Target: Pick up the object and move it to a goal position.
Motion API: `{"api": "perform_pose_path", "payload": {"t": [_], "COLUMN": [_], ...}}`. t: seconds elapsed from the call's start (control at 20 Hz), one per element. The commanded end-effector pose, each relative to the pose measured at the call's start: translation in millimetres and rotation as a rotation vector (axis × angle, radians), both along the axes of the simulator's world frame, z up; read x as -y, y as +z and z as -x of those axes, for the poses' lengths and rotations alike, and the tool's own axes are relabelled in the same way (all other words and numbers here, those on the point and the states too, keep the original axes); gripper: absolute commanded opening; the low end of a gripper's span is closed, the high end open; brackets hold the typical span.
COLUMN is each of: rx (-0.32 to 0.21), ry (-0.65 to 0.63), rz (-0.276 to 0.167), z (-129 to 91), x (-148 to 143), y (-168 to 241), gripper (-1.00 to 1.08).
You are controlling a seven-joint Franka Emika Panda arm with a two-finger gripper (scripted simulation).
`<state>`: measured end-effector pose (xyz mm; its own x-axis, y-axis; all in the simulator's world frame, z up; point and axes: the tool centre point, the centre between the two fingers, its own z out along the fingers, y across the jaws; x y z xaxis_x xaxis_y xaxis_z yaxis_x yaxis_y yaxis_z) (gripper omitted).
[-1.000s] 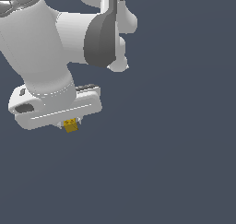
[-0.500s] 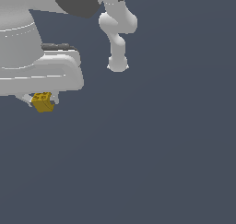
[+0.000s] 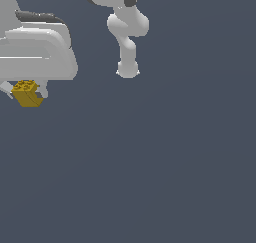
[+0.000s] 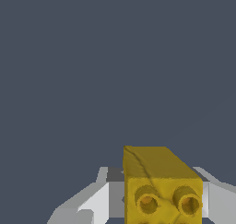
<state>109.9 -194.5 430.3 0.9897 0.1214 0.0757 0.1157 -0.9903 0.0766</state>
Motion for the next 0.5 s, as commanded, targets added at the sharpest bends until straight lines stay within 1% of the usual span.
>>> {"api": "perform_pose_path", "payload": {"t": [0.0, 0.45], "rx": [0.001, 0.002], "ry": [-0.009, -0.018], "rz": [0.001, 0.001], "z": [0.3, 0.3], "x": [1.7, 3.8], "y": [5.3, 11.0], "gripper": [-1.0, -1.0]}}
